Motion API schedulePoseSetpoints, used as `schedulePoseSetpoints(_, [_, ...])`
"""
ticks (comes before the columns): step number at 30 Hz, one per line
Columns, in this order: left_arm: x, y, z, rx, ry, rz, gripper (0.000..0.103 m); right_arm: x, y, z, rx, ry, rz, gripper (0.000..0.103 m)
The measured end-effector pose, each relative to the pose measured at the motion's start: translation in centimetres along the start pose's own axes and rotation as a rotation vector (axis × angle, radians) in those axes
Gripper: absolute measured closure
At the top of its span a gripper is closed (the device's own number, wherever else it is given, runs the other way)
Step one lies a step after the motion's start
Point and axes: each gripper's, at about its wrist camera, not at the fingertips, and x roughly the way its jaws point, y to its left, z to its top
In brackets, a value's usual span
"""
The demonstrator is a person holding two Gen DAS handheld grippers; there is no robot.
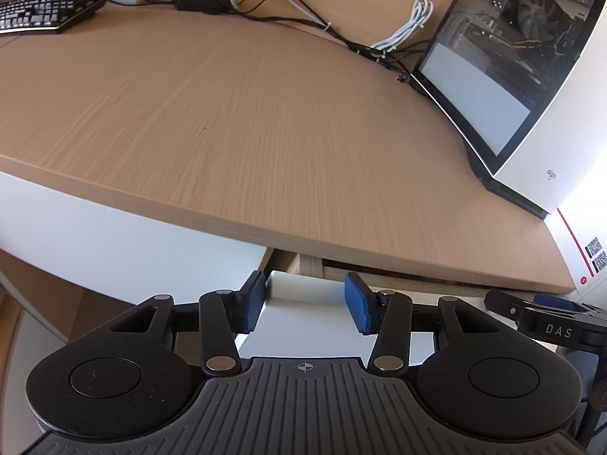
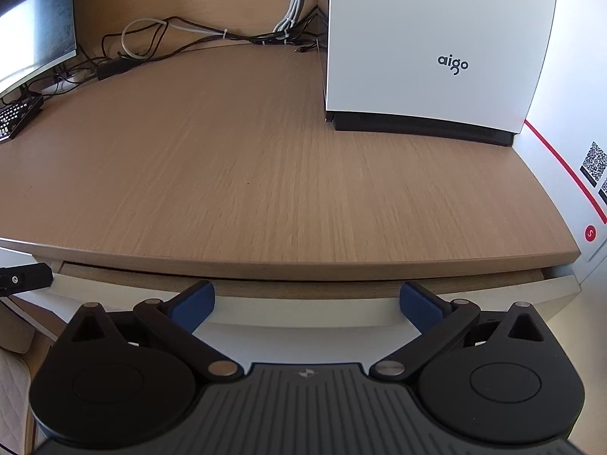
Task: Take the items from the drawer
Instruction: 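Grasp the drawer front with the left tool and pull it open, then grasp the pink Volcano candy packet in the drawer with the left tool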
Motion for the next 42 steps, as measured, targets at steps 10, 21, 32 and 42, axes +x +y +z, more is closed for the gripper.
schedulePoseSetpoints(10, [-0.1,0.0,0.0,0.005,0.002,-0.001,0.053,0.5,-0.6,0.5,0.035,-0.006,-0.043,0.000])
schedulePoseSetpoints(21, [0.1,-0.1,0.2,-0.026,0.016,0.031,0.058,1.4,-0.8,1.0,0.044,0.106,-0.055,0.000])
schedulePoseSetpoints(32, [-3.6,-2.8,-2.6,0.146,-0.006,0.139,0.059,-1.0,-0.9,-1.5,0.064,0.088,-0.046,0.000])
schedulePoseSetpoints(42, [-4.1,-8.6,-4.5,0.306,0.080,0.012,0.059,-3.5,-1.6,-4.1,0.086,0.076,0.003,0.000])
